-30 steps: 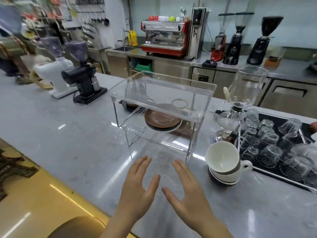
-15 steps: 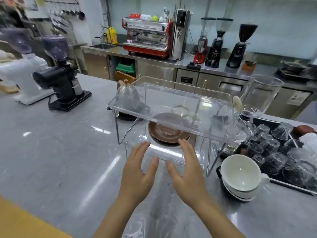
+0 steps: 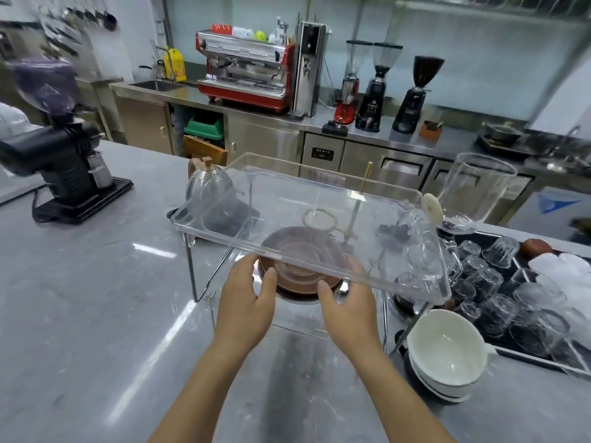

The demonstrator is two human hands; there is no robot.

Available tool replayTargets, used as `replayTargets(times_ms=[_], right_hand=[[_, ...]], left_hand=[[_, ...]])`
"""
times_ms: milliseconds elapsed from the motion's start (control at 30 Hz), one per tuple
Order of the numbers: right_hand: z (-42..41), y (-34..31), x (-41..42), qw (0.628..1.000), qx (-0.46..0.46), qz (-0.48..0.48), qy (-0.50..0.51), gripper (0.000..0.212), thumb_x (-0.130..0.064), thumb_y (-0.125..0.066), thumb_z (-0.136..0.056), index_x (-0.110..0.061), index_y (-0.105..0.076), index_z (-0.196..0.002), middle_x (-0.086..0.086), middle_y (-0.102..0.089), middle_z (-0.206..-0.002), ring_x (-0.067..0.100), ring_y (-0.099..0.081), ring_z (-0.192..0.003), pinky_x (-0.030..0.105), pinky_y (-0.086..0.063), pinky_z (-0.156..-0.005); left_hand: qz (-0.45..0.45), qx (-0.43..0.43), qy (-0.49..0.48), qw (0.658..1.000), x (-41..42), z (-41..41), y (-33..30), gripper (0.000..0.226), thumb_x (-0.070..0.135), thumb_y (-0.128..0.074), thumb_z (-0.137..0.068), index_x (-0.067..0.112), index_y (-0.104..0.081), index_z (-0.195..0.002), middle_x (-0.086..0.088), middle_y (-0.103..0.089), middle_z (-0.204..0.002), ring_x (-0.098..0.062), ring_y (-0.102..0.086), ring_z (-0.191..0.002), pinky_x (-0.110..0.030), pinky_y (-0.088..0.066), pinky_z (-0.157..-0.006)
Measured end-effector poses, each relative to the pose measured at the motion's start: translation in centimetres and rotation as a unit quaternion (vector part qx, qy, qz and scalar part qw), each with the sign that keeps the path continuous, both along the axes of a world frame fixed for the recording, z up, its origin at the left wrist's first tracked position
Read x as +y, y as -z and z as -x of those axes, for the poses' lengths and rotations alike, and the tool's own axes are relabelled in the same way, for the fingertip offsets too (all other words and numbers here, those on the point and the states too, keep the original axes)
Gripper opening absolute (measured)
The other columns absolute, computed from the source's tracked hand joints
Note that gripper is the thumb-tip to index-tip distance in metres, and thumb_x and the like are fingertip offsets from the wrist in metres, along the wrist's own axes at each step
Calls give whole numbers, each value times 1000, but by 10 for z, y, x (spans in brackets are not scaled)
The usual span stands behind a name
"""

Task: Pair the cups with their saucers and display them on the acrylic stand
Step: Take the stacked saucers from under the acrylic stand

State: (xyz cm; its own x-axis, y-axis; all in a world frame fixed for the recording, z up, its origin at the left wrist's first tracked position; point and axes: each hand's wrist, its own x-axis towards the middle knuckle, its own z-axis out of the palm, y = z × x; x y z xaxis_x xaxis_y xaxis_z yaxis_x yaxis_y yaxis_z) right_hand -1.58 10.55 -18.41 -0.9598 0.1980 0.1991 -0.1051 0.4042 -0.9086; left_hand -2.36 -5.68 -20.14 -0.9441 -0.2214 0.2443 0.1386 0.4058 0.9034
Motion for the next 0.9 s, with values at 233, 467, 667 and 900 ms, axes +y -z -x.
replayTargets(times_ms=[233, 467, 667, 900], right_hand=[[22, 1, 0, 1000, -18, 3, 18, 43, -35, -63, -94, -31, -51, -135, -10, -62, -125, 9, -61, -114, 40, -54, -99], [31, 2, -7, 999, -16, -25, 22, 30, -26, -59, -97, -31, -56, -127, -30, -56, -111, -20, -52, -107, 7, -46, -95], [26, 2, -12, 998, -32, -47, 21, 49, -18, -57, -96, -23, -47, -143, -13, -53, -127, 1, -50, -114, 9, -36, -92], [11, -3, -19, 998, -28, -63, 14, 60, -10, -48, -93, -29, -39, -148, -6, -54, -133, 17, -62, -110, 36, -54, -96]], left_hand=[[44, -49, -11, 998, -6, 34, 2, 8, 20, -60, -96, 18, -68, -96, 5, -69, -72, -2, -64, -64, -10, -43, -56], [48, -37, 16, 998, -11, 46, 1, 9, 24, -61, -95, 32, -65, -97, -1, -66, -61, -27, -65, -59, -37, -53, -56], [30, -9, 16, 999, -9, 43, -2, 9, 28, -61, -96, 31, -68, -100, -2, -68, -65, -29, -65, -62, -47, -58, -58], [19, -38, -17, 999, -14, 28, -2, 13, 17, -59, -92, 22, -68, -84, 6, -65, -64, -17, -51, -51, -51, -56, -63]])
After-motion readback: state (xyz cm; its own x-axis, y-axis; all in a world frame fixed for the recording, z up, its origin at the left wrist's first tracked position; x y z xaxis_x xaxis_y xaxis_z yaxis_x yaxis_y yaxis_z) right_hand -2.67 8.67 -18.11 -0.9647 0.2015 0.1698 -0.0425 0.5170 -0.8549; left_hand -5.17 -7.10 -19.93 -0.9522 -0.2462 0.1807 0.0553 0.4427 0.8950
